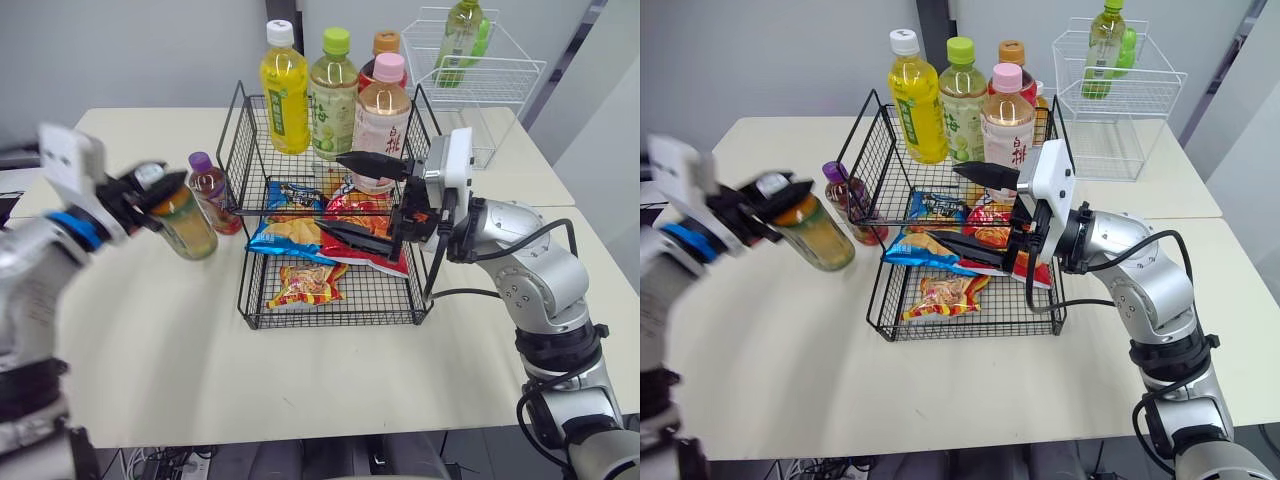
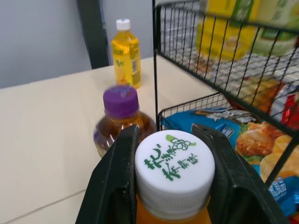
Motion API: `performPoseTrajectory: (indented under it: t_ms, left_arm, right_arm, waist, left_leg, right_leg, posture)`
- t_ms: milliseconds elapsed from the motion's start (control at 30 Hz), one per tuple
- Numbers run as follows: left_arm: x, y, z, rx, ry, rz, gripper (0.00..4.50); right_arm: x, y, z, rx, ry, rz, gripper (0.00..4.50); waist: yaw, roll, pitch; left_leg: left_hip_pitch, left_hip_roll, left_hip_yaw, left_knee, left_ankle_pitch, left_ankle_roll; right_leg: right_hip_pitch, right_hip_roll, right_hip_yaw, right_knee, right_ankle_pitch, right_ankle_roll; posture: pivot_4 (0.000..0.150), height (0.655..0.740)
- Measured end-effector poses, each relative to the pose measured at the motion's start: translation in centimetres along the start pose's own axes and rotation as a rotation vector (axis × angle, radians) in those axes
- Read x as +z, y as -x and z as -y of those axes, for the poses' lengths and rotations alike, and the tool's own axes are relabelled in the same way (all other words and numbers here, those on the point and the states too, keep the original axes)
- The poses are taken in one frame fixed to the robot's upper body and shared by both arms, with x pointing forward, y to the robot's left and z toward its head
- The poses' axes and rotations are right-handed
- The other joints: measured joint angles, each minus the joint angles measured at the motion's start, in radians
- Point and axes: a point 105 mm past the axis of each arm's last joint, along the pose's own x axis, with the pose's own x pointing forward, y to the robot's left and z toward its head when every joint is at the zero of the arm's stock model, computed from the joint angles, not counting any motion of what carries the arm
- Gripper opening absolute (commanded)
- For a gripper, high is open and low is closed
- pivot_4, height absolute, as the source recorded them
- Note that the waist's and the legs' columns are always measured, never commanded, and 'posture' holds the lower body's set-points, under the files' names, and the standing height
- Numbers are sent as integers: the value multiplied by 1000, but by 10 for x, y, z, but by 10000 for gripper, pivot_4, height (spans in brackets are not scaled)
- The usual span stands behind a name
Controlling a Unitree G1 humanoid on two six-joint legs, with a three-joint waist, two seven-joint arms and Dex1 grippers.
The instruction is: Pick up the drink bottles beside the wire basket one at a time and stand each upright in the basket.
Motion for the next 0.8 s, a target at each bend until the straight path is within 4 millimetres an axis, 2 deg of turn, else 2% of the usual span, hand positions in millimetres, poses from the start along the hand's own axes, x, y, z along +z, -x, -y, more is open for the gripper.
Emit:
performPoseTrajectory:
  t_ms: [133, 200, 233, 467, 533, 600, 800]
  left_arm:
    - [66, 13, -10, -111, -2, 57, 13670]
    - [106, 17, -8, -170, -2, 141, 13670]
    - [119, 19, -6, -195, -9, 171, 13670]
    - [178, -6, 23, -456, 32, 245, 13670]
    - [186, -13, 33, -520, 11, 242, 13670]
    - [185, -26, 42, -571, 3, 220, 13670]
    - [159, -70, 74, -723, 0, 132, 13670]
  right_arm:
    - [3, 2, 4, -24, 4, 10, 45000]
    - [4, 2, 4, -32, 7, 14, 45000]
    - [4, 2, 4, -35, 8, 14, 45000]
    - [4, 3, 6, -98, 23, 25, 45000]
    - [3, 5, 6, -117, 25, 23, 45000]
    - [3, 7, 9, -143, 37, 18, 45000]
    - [8, 13, 10, -218, 73, 25, 45000]
  waist:
    - [-1, 0, 0]
    - [0, 0, 0]
    - [-1, 0, 1]
    - [1, 0, 1]
    - [-4, 0, 1]
    - [-8, 0, 1]
    - [-14, 1, 1]
  left_leg:
    - [-1, 0, 0, 0, 0, 0]
    - [-1, 0, 0, -1, 0, 0]
    - [0, -1, 0, -1, 0, 0]
    - [-1, 0, -2, 0, 0, 0]
    - [-1, -1, 0, -1, 0, 0]
    - [-1, 0, 0, -1, 0, 0]
    - [-3, 0, 0, 0, 0, 0]
  right_leg:
    - [0, 0, -1, -1, -1, 3]
    - [0, 0, -1, -2, -2, 3]
    - [1, 0, 0, -1, -2, 3]
    - [0, 1, -2, -1, -2, 3]
    - [0, 1, 0, 0, -2, 4]
    - [0, 1, 0, 0, -2, 4]
    - [-3, 1, 1, 1, -2, 3]
  posture:
    - [1500, 7400]
    - [1500, 7400]
    - [1500, 7400]
    - [1500, 7400]
    - [1500, 7400]
    - [1500, 7400]
    - [1500, 7400]
